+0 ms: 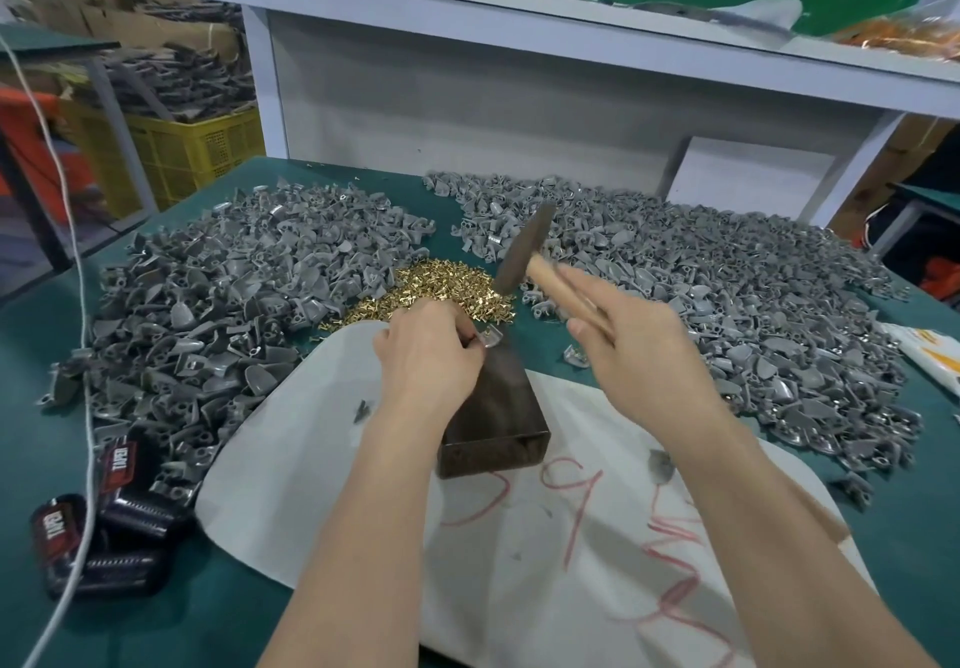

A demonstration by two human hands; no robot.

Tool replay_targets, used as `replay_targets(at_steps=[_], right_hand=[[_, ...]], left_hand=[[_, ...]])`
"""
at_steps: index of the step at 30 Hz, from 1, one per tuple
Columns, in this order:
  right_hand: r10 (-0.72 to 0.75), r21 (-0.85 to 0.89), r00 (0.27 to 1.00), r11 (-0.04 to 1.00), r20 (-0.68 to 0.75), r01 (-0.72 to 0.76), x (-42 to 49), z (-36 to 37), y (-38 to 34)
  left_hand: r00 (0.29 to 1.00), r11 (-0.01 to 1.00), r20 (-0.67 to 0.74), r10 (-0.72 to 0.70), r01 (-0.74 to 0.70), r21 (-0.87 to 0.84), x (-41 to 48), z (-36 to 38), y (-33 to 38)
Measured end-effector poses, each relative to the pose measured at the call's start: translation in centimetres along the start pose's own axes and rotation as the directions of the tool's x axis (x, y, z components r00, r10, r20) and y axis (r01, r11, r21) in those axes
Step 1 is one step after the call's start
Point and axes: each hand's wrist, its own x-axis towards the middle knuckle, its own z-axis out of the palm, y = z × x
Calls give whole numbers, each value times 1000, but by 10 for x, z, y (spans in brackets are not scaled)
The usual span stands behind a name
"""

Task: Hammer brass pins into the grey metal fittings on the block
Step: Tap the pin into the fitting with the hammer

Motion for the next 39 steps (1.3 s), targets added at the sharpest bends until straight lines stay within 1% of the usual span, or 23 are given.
replay_targets(at_steps=[2,3,5,7,8,10,12,13,16,17,18,21,22,24,25,26,28,30,31,33,36,37,39], right_hand=[[-83,65,986,994,-142,93,-10,-4,-11],[-112,49,982,991,-155,121,-14,-5,-15],[-133,-20,990,991,-53,132,-20,-1,-17],[-54,-81,995,995,82,61,-24,-1,-14],[-48,-95,996,994,72,54,-22,-4,-15],[-124,-48,989,992,-84,121,-19,-11,-20],[-168,19,957,984,-236,177,-19,-17,-21],[-187,1,957,981,-222,192,-19,-16,-20],[-134,-98,990,986,33,136,-30,-2,-17],[-129,-99,991,986,43,133,-28,-4,-17],[-133,-75,991,988,5,133,-24,-7,-19],[-164,29,964,984,-209,174,-16,-13,-20],[-175,30,962,982,-211,186,-17,-12,-20],[-179,-40,982,983,-55,177,-26,-2,-20],[-152,-67,988,986,19,153,-30,1,-18],[-123,-79,991,989,54,127,-29,1,-15],[-42,-62,996,997,78,47,-19,-1,-6],[64,19,995,998,80,-66,-8,5,5],[144,89,984,984,103,-154,-3,10,9],[286,176,938,931,197,-320,3,23,12],[352,45,884,922,309,-384,3,44,15],[356,-8,885,929,301,-371,2,48,14],[308,-138,922,949,235,-282,1,53,12]], left_hand=[[1000,1000,-5,-6,6,-12,0,0,1],[1000,1000,-9,-14,14,-25,-1,-1,1],[1000,999,-13,-18,17,-35,0,-1,1],[1000,1000,-12,-13,13,-28,-1,-2,1],[1000,999,-20,-11,11,-33,-2,-2,1],[1000,999,-21,-13,12,-45,-2,-2,2],[1000,998,-17,-23,22,-51,0,-1,2],[999,998,-13,-32,31,-55,0,-1,2],[1000,998,-17,-22,21,-65,-1,-1,2],[1000,998,-19,-12,11,-64,-2,-1,2],[1000,998,-22,-5,3,-62,-1,0,1],[999,998,-39,-7,4,-63,0,1,1],[999,998,-37,-15,13,-65,0,1,1],[999,998,-32,-20,18,-65,0,0,2],[999,998,-28,-16,14,-59,-1,-1,2],[1000,998,-25,-14,12,-54,-1,-1,2],[1000,999,-19,-24,23,-48,-1,-2,2],[999,999,-18,-27,27,-43,0,-2,2],[999,999,-15,-28,27,-39,-1,-2,2],[1000,999,-20,-20,19,-30,-1,-1,1],[1000,1000,-15,-10,10,-27,1,1,-1],[1000,1000,-14,-9,8,-26,2,1,-2],[1000,1000,-14,-3,3,-14,4,2,-2]])
